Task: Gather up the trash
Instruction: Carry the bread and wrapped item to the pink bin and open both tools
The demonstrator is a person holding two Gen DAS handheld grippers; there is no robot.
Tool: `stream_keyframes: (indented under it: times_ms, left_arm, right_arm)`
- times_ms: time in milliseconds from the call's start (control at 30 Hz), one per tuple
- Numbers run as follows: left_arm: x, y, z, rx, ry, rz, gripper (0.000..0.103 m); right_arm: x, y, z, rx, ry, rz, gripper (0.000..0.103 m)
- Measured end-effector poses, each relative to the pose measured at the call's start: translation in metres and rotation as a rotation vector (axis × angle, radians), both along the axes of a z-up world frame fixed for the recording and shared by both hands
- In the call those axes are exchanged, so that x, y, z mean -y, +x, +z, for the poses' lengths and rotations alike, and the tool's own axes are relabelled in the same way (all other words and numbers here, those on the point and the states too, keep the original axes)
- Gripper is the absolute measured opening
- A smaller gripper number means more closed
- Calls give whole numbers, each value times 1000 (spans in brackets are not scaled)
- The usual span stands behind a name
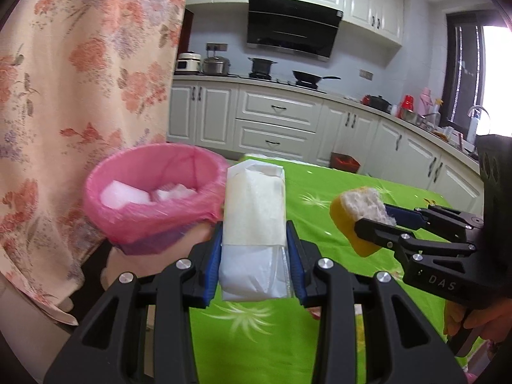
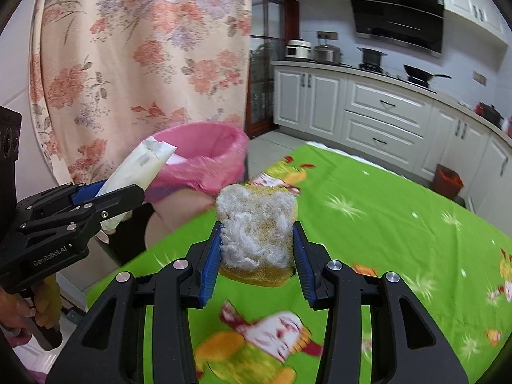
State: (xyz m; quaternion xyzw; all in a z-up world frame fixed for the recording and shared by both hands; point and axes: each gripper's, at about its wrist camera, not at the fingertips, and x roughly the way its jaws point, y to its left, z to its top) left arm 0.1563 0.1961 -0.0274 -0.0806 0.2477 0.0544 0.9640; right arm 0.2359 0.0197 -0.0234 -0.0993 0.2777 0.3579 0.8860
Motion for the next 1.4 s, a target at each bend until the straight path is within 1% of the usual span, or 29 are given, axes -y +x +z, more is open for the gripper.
stream_keyframes:
  times_ms: [333,533,667,933,1033,1067,1100,1133,1167,1200,1267,1300,1333,1367,1400]
  left_arm:
    - [-68,17,19,27,48,107,36]
    - [-105,38,24,33,63,162,37]
    - [-124,54,25,28,62,181,37]
    - [-156,82,24,28,39,214,39]
    - [-164,90,24,33,36,231,40]
    - [-168,93,24,34,32,234,42]
    - [-172,96,23,33,27,239,49]
    - [-174,97,23,35,26,248,55]
    - [-176,96,23,43,25,264,69]
    - [-179,95,24,53,20,283,77]
    - [-186,90,26,71,-1,321,83]
    - [-188,87,27,72,-4,336,88]
    - [-189,85,28,74,-1,348,91]
    - [-190,81,29,79,3,364,97]
    - [-190,78,30,84,6,376,98]
  right_arm:
    - [-72,34,21,29,32,107,41]
    - [-110,59,30,21,59,148,42]
    - [-133,80,33,12,67,173,43]
    - [-166,116,34,1,70,220,44]
    - [-178,126,34,5,75,244,49]
    - [-180,129,34,8,79,252,51]
    - [-182,131,35,9,83,257,56]
    - [-185,136,34,8,88,263,58]
    - [-186,140,34,8,92,264,60]
    - [-187,143,35,11,94,262,63]
    - [-183,146,37,30,102,254,64]
    - [-181,146,39,36,104,250,64]
    - [-176,146,41,45,110,244,64]
    - [-172,145,43,50,115,241,64]
    - [-167,144,46,53,121,238,64]
